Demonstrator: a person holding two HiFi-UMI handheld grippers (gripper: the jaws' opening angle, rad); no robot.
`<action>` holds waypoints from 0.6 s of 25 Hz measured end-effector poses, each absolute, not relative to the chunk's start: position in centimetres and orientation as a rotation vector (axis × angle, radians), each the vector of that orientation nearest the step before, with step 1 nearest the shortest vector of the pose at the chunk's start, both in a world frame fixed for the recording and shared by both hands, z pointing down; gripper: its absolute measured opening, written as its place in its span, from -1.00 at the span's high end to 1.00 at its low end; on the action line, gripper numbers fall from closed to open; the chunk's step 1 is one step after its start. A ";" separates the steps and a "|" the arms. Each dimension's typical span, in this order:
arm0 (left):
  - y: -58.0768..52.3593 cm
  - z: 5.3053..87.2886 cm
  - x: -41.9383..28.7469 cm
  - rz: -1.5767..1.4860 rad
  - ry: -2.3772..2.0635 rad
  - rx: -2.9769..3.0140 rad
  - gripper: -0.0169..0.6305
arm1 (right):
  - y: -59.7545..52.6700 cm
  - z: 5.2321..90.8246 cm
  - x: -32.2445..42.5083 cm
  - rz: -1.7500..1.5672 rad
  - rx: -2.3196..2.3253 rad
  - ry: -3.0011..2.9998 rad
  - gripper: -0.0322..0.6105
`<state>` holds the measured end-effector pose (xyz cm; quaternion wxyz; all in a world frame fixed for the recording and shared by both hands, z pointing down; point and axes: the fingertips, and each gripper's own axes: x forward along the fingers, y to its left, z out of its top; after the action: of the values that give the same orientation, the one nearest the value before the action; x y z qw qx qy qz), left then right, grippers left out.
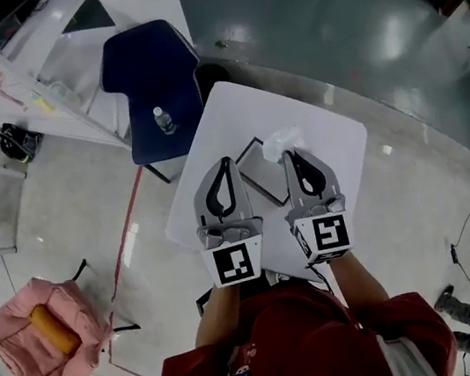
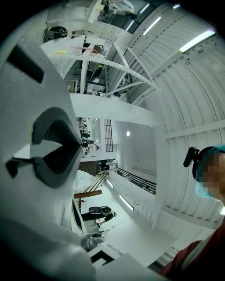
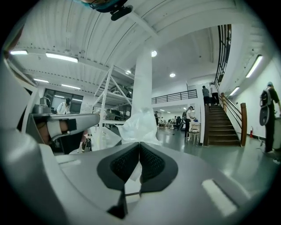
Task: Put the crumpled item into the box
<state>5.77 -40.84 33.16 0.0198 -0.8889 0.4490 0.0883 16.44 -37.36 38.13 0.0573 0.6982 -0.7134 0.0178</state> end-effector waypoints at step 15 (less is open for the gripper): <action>-44.8 38.9 4.6 0.193 1.366 -2.818 0.94 | -41.7 50.0 15.3 0.378 1.960 -2.020 0.88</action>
<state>4.55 -44.83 38.92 0.0019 -0.8982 0.4352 0.0615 15.30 -41.73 49.99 0.1503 0.6824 -0.7032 0.1315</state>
